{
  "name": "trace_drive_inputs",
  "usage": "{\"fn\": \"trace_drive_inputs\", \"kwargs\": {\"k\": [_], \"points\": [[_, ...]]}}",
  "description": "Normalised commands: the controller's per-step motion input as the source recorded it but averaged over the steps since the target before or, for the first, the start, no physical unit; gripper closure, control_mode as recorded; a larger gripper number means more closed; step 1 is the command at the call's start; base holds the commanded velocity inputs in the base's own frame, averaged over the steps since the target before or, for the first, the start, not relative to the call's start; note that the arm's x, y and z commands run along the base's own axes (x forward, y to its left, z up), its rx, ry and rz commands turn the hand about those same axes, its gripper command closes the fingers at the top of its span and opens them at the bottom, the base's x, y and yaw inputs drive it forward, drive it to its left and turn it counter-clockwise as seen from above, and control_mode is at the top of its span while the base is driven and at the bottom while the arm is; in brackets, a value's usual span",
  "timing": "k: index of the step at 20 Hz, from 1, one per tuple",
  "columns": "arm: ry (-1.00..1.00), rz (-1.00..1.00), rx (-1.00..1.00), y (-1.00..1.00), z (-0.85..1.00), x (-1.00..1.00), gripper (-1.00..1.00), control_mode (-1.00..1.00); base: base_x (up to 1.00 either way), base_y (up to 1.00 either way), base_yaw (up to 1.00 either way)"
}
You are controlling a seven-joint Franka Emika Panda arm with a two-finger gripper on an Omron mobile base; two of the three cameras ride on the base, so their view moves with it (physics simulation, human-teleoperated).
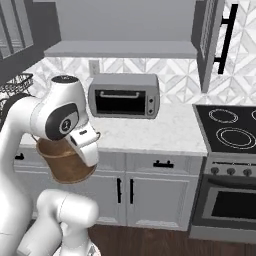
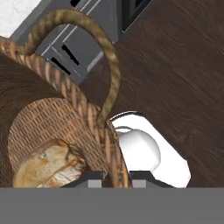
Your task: Open the cabinet, pick up the bread from the cabinet and place it in the basket. Then move the basket to the dining counter.
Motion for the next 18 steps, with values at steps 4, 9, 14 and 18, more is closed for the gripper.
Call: {"fn": "trace_drive_inputs", "kwargs": {"k": [4, 9, 14, 18], "points": [[0.0, 0.0, 0.0, 0.0, 0.0, 0.0, 1.0, 1.0, -0.35, -0.46, -0.7], [0.0, 0.0, 0.0, 0.0, 0.0, 0.0, 1.0, 1.0, -0.02, -0.25, -0.86], [0.0, 0.0, 0.0, 0.0, 0.0, 0.0, 1.0, 1.0, 0.0, -0.29, -0.87], [0.0, 0.0, 0.0, 0.0, 0.0, 0.0, 1.0, 1.0, 0.0, -0.46, -0.86]]}}
